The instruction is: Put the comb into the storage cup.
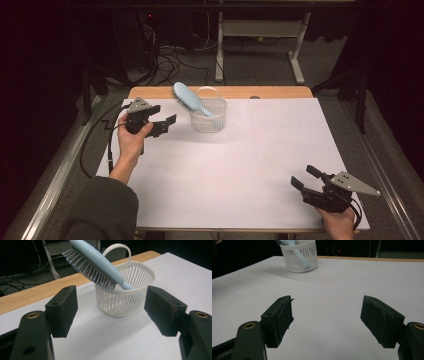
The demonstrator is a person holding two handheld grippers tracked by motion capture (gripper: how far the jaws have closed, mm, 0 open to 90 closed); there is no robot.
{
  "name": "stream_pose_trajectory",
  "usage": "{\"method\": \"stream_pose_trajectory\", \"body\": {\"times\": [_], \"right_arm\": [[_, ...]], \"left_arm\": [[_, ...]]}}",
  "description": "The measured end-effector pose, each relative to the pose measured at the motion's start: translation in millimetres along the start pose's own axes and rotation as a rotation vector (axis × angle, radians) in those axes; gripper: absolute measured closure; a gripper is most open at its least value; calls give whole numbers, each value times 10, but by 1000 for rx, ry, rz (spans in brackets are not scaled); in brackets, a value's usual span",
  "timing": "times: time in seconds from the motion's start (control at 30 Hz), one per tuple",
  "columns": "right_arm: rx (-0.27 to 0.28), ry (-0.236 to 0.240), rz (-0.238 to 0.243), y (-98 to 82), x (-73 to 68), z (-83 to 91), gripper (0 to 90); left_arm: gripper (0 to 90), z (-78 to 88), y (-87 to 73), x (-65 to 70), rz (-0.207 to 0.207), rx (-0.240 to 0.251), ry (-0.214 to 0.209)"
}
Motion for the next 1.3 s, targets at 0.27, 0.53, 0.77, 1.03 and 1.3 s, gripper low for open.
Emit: {"method": "stream_pose_trajectory", "body": {"times": [0.27,0.53,0.77,1.03,1.3], "right_arm": [[-1,2,0,-1,-5,0,262],[-1,-1,-1,0,-4,1,262],[1,-3,-3,3,4,3,262],[4,-4,-4,5,1,8,262],[3,-6,-4,5,2,5,262]], "left_arm": [[276,50,4,6,-2,8,0],[272,109,2,6,-8,12,2],[272,144,-3,8,-14,15,3],[272,190,-31,13,-14,16,7],[272,235,-39,48,-24,21,2]]}}
Point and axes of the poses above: each handheld gripper's, and its own axes: z roughly backward along the jaws, y roughly out of its top, x roughly to its right, the point moved 10 cm from there along -z, roughly forward along the jaws, and after that the axes turned 5 degrees about -z, right-handed, at the moved point
